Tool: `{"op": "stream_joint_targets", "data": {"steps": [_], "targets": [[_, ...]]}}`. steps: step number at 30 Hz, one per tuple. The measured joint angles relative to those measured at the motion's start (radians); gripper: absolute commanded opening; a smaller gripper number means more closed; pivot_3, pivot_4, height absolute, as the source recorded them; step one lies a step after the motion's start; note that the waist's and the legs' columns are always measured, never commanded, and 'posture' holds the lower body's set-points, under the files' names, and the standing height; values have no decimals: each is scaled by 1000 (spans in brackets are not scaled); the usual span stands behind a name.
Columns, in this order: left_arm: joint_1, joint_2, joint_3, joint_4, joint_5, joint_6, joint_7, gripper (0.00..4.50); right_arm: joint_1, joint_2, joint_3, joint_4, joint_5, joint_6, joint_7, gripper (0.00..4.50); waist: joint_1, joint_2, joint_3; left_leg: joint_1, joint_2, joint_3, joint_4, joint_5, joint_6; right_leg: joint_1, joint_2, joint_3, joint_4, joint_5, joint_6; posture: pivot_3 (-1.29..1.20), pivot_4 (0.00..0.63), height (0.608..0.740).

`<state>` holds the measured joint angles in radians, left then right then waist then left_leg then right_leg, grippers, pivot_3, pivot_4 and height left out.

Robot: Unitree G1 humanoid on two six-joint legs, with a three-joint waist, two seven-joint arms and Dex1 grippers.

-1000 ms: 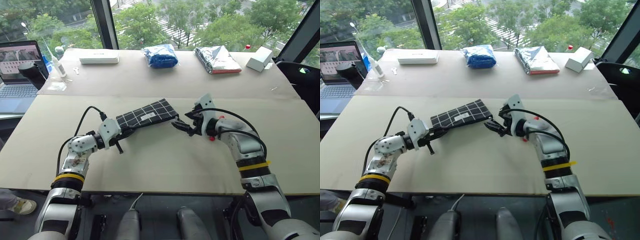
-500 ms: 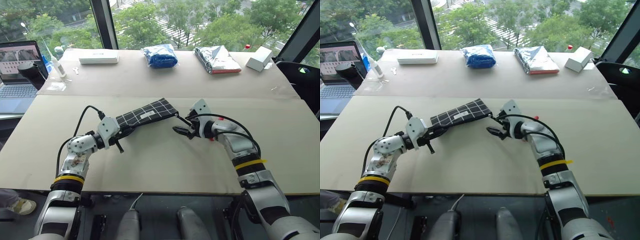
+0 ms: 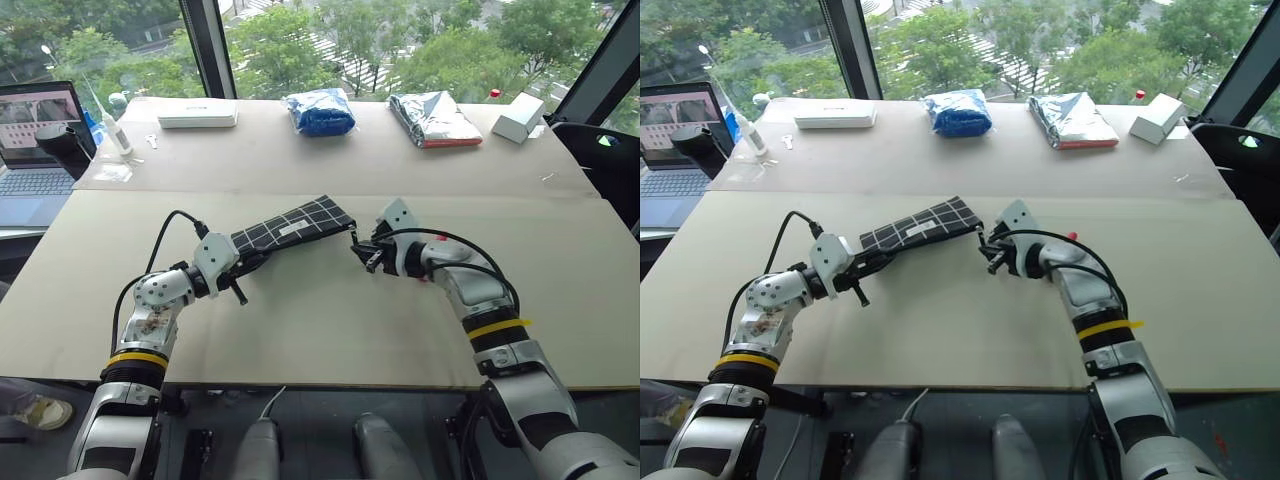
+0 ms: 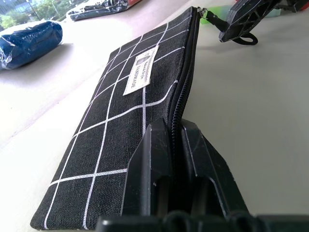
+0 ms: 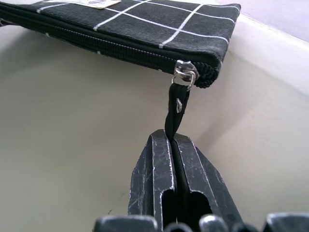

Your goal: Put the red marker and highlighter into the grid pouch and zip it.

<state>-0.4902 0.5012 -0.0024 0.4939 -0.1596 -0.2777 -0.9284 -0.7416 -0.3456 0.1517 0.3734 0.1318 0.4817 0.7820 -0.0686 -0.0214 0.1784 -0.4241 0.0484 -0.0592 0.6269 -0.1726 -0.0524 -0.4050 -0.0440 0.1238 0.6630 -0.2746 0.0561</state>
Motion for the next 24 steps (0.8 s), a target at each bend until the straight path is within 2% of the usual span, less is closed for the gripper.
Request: {"op": "stream_joint_targets", "data": {"steps": [7,13,22,24], "targets": [[-1,-16,1,0,-1,14,2,0,0,65,79,-92,-1,10,37,25,0,0,0,0,0,0,0,0,0,0,0,0,0,0,0,0,150,740],[-3,-30,2,0,-1,23,1,0,-45,163,151,-88,-14,11,42,25,1,0,0,0,0,0,0,0,0,0,0,0,0,0,0,0,150,740],[-9,-32,2,0,-1,33,0,0,-74,237,184,-42,-37,11,40,25,0,0,0,0,0,0,0,0,0,0,0,-1,0,0,0,0,150,740],[-9,-32,2,0,-1,35,-1,0,-74,252,187,-29,-40,11,32,654,0,0,0,0,0,0,0,0,0,0,0,-1,0,0,0,0,150,740]]}}
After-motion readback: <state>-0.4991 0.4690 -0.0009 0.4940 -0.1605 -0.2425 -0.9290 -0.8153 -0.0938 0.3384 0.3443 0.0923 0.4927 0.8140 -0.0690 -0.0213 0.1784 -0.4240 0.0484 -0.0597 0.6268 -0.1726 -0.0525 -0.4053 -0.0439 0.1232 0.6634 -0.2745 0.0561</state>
